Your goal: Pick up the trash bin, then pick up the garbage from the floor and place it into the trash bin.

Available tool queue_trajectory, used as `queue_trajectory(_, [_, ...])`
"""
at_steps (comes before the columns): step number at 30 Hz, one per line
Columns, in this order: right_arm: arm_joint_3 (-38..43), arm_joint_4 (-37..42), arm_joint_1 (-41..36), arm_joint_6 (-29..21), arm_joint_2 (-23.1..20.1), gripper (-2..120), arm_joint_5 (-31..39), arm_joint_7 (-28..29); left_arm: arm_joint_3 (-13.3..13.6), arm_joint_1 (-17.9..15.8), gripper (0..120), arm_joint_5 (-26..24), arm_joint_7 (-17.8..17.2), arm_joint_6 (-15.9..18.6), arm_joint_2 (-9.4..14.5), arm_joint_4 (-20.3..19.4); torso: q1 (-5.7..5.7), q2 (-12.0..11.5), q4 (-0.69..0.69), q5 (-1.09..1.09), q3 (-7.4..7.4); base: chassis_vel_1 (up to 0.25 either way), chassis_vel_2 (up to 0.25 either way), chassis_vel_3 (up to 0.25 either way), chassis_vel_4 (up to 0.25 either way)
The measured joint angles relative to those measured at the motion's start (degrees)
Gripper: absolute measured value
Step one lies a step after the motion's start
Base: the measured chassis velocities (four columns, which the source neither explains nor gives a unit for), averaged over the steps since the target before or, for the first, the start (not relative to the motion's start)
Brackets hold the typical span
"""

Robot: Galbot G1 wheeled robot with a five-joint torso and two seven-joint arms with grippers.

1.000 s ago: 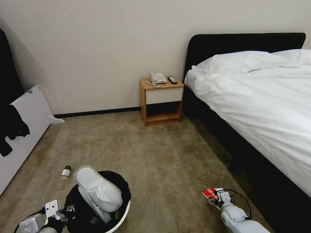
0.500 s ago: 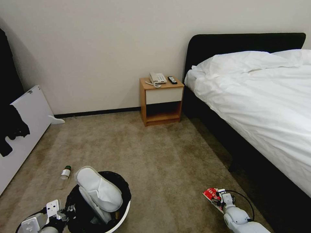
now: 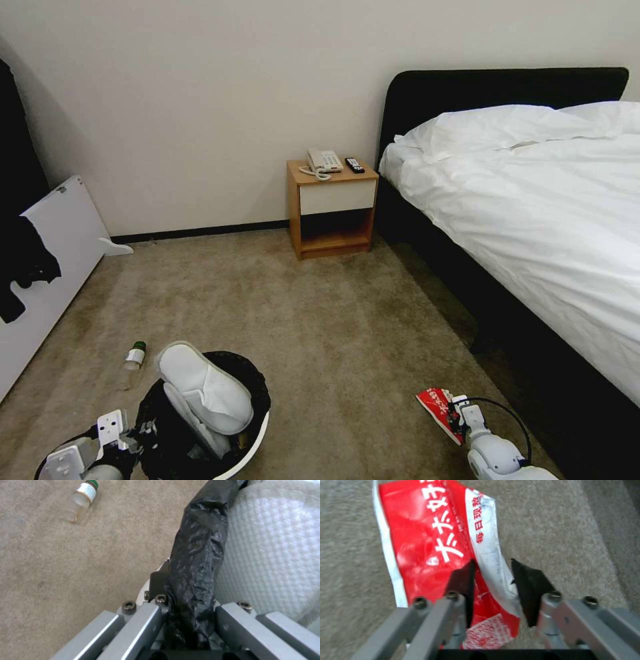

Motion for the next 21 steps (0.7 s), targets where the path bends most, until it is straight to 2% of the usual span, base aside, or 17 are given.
queue_trajectory(7, [-1.32, 5.60, -2.16, -0.55, -2.61, 2, 1.68, 1.10, -0.03, -0.16, 2, -0.12, 0.00, 0.01, 0.01, -0.08, 0.00, 0.00, -0.01, 0.00, 0.00, 0.000, 0.000, 0.000, 0.000])
queue_trajectory(12, [-1.99, 11.62, -3.62, -1.42, -4.35, 0, 3.88, 2.39, 0.26, -0.31, 2, -0.13, -0.01, 0.04, -0.30, -0.08, 0.00, 0.00, -0.01, -0.01, 0.00, 0.000, 0.000, 0.000, 0.000])
queue_trajectory(21, [-2.40, 17.63, -5.05, -1.89, -5.78, 0, 5.46, 4.52, 0.22, 0.19, 2, -0.11, -0.01, 0.04, -0.36, -0.74, 0.00, 0.00, 0.00, 0.00, 0.00, 0.000, 0.000, 0.000, 0.000])
